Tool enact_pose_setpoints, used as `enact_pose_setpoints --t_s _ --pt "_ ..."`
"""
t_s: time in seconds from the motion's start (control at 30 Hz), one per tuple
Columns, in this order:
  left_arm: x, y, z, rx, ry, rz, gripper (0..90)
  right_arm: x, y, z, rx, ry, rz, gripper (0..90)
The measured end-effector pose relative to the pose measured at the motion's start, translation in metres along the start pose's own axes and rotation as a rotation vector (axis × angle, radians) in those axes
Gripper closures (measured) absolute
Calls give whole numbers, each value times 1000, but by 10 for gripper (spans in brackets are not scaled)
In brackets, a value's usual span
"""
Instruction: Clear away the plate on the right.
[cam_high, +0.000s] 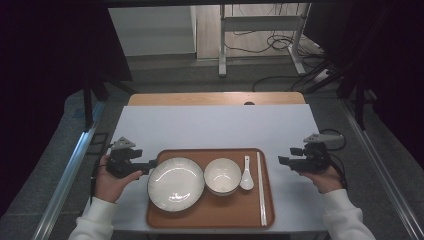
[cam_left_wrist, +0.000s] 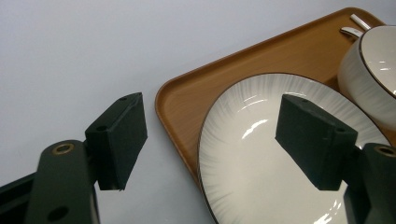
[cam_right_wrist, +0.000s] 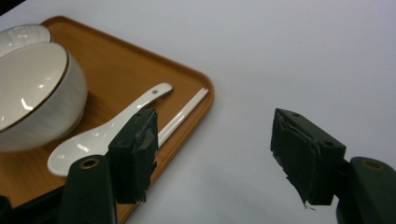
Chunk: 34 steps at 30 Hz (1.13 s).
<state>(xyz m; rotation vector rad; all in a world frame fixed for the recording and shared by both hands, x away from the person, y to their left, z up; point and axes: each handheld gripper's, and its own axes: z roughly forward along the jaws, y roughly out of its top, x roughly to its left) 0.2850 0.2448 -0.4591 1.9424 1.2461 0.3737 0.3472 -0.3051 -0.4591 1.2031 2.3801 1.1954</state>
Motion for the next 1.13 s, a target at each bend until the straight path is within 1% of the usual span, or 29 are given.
enact_pose_setpoints --t_s 0.07,0.13,0.3,0.43,0.5,0.6,0.67,0.77,0.93,1.1,1.13 --pt "-2 -2 -1 -4 -2 8 250 5 -6 -1 5 -2 -14 325" --pt "-3 -4 -1 -2 -4 17 250 8 -13 -3 8 2 -15 325" --pt "-3 -7 -1 -2 1 27 248 14 -28 -8 10 3 -3 325" --pt "0 -8 0 0 4 21 248 12 -37 -8 26 -2 2 325" --pt "1 -8 1 0 4 20 248 10 -39 -9 24 -15 8 325" --pt "2 -8 0 -4 3 23 248 8 -40 -10 16 -13 20 325" --pt "2 -8 0 -6 4 24 248 10 -40 -10 20 -14 9 325" --pt "3 -8 -1 -6 7 24 247 12 -40 -10 13 -29 -7 325" --pt "3 -7 0 -5 6 24 241 10 -39 -12 11 -14 -4 321" --pt "3 -7 3 0 8 26 233 10 -39 -11 10 -14 -1 314" --pt "2 -7 3 2 11 29 232 9 -38 -10 7 -13 -7 314"
